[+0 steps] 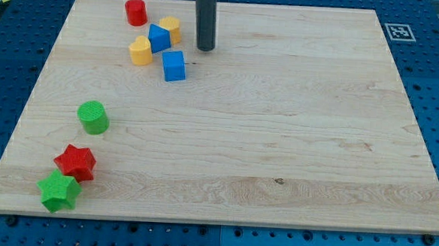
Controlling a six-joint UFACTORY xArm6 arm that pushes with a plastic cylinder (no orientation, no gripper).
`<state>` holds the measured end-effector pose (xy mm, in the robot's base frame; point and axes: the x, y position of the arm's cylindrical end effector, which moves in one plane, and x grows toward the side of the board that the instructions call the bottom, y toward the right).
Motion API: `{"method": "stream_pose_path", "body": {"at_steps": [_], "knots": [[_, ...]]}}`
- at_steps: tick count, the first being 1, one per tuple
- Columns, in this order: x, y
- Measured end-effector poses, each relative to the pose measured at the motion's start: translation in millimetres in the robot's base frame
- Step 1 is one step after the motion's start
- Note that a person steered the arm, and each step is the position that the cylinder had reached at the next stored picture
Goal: Move arm below to the blue cube
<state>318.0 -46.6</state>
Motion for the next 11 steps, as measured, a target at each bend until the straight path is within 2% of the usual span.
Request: {"method": "stream_pose_path", "body": {"at_steps": [1, 3, 7, 9, 11], "knots": [[5.7, -13.3], [35.9, -6.4], [66.9, 1.8], [106.4, 1.8], [123.0, -20.1]]}}
